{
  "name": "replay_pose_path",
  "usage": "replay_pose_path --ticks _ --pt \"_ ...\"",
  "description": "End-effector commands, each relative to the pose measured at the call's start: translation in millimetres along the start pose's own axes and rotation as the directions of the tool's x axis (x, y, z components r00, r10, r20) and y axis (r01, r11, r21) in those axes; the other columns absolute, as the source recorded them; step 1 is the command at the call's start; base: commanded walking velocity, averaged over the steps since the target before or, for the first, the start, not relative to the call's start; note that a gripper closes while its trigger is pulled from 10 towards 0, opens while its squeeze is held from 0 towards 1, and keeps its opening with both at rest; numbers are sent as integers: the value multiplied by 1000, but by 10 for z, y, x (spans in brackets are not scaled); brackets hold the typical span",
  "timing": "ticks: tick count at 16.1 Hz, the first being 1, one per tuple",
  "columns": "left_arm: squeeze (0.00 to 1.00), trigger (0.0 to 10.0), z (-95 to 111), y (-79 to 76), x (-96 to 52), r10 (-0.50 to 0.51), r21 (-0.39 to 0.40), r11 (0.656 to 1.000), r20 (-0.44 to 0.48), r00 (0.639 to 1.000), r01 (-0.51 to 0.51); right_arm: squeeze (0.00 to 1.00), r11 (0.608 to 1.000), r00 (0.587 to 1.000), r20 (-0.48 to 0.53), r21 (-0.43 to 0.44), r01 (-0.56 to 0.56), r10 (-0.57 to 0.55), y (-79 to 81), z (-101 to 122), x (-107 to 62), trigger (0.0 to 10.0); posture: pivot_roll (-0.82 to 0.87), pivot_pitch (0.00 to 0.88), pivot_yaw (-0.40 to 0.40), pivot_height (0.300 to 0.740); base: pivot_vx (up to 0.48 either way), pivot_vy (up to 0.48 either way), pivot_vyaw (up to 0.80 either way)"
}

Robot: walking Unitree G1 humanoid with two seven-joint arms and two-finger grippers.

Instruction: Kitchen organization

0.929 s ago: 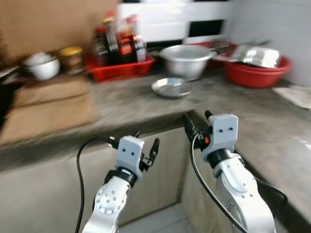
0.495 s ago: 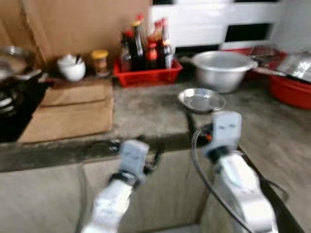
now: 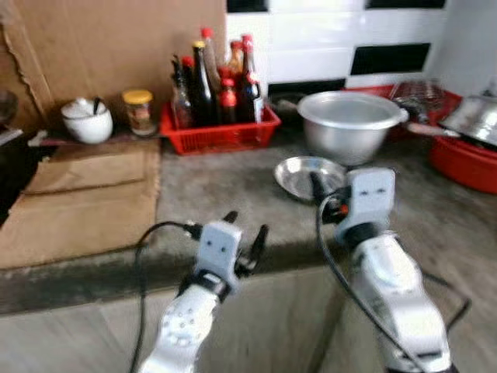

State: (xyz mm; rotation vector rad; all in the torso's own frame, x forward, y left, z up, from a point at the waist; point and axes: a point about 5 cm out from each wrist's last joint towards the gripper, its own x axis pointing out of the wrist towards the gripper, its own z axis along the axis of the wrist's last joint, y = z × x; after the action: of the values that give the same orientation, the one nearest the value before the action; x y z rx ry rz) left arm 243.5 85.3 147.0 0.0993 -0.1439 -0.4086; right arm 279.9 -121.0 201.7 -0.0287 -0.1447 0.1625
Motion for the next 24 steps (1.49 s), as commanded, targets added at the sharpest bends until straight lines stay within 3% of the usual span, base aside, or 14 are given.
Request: replay_pose_path --ticks 1,5,8,11,12,13,14,15,20,24 --pt "0 10000 40 -40 16 -20 -10 1000 17 1000 20 0 1000 991 -134 -13 8 -10 -59 -166 31 10000 115 0 -47 740 322 0 0" --pt "0 10000 35 -77 16 -30 -27 999 12 999 30 0 998 977 -205 3 63 -61 -176 -184 167 10000 115 0 -54 740 66 0 0" --pt "0 10000 41 -95 4 -31 -29 999 11 999 32 0 988 950 -279 20 154 -142 -269 -97 440 10000 119 6 -64 740 0 0 0" --pt "0 10000 40 -133 -19 -31 -42 999 5 1000 31 0 991 944 -309 30 128 -113 -295 -23 609 10000 122 22 -73 740 0 0 0" --pt "0 10000 45 -145 -25 -32 -47 998 6 999 32 553 991 933 -338 15 136 -123 -320 -43 652 10000 122 24 -74 740 0 0 0" --pt "0 10000 33 -156 -35 -36 -38 999 -7 999 35 1000 990 920 -367 -17 142 -138 -356 -81 696 10000 132 34 -83 740 0 0 0" --pt "0 10000 14 -163 -47 -40 -26 999 -23 999 39 1000 987 908 -389 -33 154 -155 -386 -105 729 10000 134 37 -84 740 0 0 0" --pt "0 10000 22 -163 -61 -38 -41 998 -19 999 37 0 985 901 -398 -45 167 -171 -425 -93 783 10000 136 41 -88 740 0 0 0" --pt "0 10000 25 -178 -79 -34 -51 998 -23 999 32 0 965 841 -487 -17 263 -238 -585 -117 877 10000 133 49 -93 740 0 0 0" --pt "0 10000 26 -180 -75 -36 -54 998 -24 999 34 0 957 806 -553 49 285 -211 -607 -150 914 10000 128 51 -89 740 0 0 0"
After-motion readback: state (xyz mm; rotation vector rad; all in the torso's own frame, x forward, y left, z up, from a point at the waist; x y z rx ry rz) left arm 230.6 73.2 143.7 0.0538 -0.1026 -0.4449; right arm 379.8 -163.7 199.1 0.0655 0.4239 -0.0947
